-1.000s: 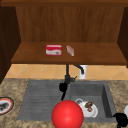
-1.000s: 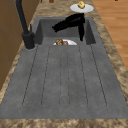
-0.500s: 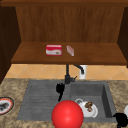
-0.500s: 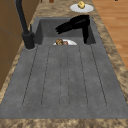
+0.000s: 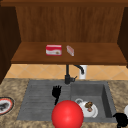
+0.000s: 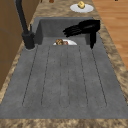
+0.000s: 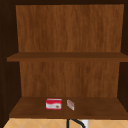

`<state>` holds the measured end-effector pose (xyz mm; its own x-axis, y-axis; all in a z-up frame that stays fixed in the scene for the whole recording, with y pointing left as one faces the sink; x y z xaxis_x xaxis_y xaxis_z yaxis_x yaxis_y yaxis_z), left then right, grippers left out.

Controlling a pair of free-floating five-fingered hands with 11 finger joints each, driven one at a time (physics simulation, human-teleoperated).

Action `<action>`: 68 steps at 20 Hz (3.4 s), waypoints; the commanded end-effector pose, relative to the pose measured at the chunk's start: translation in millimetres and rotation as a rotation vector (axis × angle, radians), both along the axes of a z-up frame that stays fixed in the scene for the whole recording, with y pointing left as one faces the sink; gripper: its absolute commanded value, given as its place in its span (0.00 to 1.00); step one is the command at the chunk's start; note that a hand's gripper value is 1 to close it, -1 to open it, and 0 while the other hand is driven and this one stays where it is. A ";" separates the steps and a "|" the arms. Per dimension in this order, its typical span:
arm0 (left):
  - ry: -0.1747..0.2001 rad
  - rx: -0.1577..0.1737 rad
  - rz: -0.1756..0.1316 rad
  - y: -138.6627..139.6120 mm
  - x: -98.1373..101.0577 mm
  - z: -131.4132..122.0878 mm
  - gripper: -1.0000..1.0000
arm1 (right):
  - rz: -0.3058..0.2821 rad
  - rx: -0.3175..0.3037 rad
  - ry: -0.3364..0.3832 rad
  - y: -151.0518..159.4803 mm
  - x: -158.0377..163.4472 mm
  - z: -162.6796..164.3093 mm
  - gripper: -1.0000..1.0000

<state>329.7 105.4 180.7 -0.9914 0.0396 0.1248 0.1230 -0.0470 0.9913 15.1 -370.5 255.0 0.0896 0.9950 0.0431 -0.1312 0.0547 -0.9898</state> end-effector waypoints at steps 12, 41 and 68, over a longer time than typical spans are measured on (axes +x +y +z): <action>-0.098 -0.088 -0.009 71.2 -58.8 -9.9 0.00 | 0.000 0.000 0.000 0.0 0.0 0.0 0.50; -0.134 -0.042 -0.010 122.3 -225.4 -8.1 0.00 | 0.000 0.000 0.000 0.0 0.0 0.0 0.50; -0.106 -0.076 -0.023 114.1 -239.9 89.5 0.00 | 0.000 0.000 0.000 0.0 0.0 0.0 0.50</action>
